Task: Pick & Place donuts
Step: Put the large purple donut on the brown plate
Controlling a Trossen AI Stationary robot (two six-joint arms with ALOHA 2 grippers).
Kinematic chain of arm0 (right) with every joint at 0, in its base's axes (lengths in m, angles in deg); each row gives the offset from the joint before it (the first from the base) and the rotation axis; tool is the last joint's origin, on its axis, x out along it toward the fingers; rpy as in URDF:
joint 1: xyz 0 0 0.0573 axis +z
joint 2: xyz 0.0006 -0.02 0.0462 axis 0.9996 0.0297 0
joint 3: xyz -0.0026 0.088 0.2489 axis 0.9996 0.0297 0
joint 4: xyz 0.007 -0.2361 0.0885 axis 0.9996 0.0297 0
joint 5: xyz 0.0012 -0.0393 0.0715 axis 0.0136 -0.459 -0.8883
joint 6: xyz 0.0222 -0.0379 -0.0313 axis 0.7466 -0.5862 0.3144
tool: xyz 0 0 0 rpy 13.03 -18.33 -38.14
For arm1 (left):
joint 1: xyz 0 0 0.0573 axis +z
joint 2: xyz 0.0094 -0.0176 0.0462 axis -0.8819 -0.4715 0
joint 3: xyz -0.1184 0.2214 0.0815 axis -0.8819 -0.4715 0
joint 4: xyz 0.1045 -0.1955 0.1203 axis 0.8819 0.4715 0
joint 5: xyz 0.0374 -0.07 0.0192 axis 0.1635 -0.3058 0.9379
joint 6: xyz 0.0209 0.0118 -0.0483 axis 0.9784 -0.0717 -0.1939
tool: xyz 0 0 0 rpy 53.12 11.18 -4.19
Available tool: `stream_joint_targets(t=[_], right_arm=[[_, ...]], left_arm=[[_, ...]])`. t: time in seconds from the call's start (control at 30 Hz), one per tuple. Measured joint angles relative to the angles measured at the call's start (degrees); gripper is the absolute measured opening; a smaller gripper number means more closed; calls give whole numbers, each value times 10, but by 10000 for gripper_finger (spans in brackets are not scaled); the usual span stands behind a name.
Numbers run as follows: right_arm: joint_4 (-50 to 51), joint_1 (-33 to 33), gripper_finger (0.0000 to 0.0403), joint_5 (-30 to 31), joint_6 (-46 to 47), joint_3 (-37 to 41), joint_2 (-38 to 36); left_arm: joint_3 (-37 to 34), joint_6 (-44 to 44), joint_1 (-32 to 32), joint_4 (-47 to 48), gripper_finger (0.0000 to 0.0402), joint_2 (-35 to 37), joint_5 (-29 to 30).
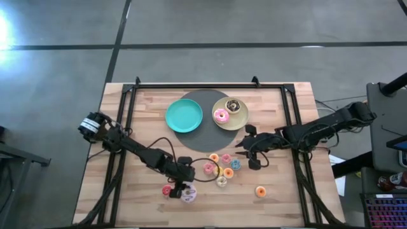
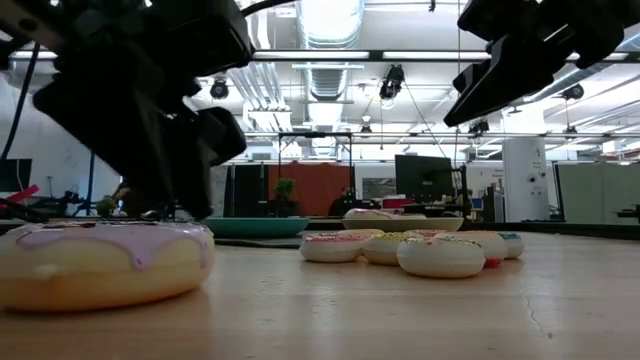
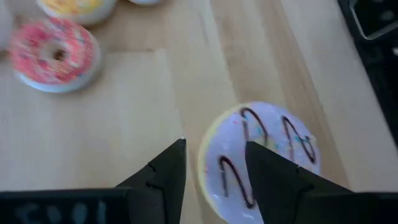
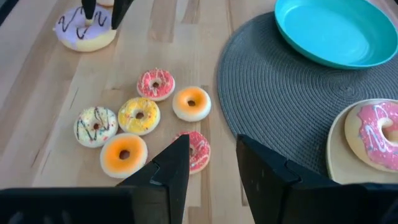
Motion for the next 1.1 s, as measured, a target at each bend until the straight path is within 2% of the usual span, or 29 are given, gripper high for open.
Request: stream_joint_targets(t=[0.23,0.5,0.63,1.1], right_arm=[[3,0,123,0,1,0,-10],[3,0,123,0,3,0,-10],[3,0,123,0,3,0,-10],[2,0,123,0,1,0,-11]], left_arm=[[-1,-28,0,-4,151,-5,-14],[-2,-36,-4,-8,217,-5,-16],[-2,-34,-7,-8,238,-5,-16],[-6,-22,-5,-21,241,-33,-15]])
